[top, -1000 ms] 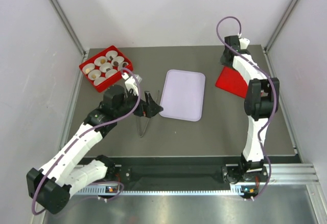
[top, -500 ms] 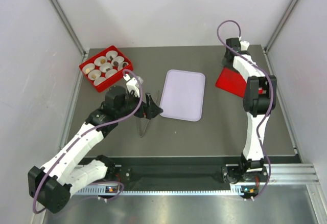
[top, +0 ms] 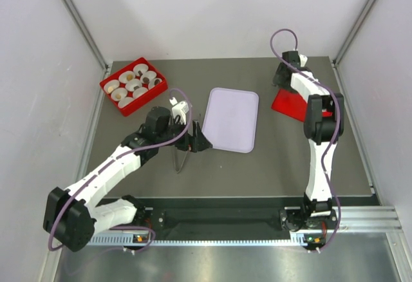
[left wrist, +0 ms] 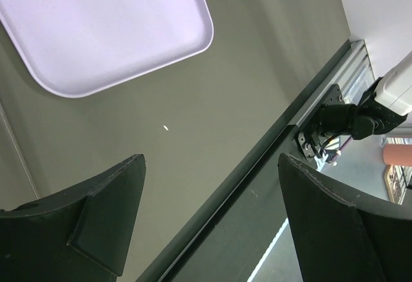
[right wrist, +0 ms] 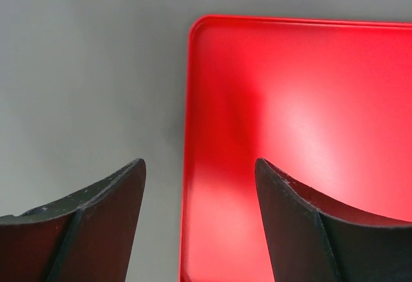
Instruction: Pack the chocolate
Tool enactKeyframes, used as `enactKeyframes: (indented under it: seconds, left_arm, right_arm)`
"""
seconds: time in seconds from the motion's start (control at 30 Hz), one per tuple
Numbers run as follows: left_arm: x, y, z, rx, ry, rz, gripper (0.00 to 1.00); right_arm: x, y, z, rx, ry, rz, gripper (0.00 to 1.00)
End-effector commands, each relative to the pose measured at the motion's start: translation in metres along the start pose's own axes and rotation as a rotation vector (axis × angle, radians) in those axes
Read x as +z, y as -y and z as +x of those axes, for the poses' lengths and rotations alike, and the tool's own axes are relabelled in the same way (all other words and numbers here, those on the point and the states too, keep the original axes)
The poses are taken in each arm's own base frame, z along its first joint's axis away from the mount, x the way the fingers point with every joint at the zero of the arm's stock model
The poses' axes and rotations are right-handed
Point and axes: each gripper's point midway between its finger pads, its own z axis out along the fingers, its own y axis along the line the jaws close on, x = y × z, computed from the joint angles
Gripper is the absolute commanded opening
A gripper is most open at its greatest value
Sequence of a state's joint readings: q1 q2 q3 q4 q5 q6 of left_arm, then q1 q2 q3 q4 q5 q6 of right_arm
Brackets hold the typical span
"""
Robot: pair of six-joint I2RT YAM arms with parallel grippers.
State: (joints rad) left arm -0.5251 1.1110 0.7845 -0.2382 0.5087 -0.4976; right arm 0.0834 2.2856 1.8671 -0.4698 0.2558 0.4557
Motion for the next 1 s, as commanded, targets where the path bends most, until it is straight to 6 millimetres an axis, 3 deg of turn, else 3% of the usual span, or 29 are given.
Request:
enactKeyframes:
  seconds: [0.0,0.57,0.67,0.8,0.97]
  left_arm:
    - [0.002,0.006,-0.005,0.034,0.025,0.039,0.88]
    - [-0.004,0.004,-0.006,0.062,0.037,0.012,0.88]
    - [-0.006,0.006,-0.007,0.07,0.043,0.013,0.88]
    - [-0.01,0.006,-0.009,0.079,0.061,0.0,0.88]
    - [-0.012,0.006,-0.012,0.085,0.072,-0.007,0.88]
  right_arm:
    - [-0.005,-0.024,-0.028,0.018,0.089,-0.061,0.69]
    - [0.013,-0.029,-0.006,-0.021,0.019,-0.018,0.67]
    - [0.015,-0.027,-0.002,-0.023,0.002,-0.009,0.61]
    - [0.015,-0.023,0.0,-0.015,-0.005,0.01,0.37]
    - [0.01,-0.029,-0.002,-0.027,-0.008,-0.023,0.15]
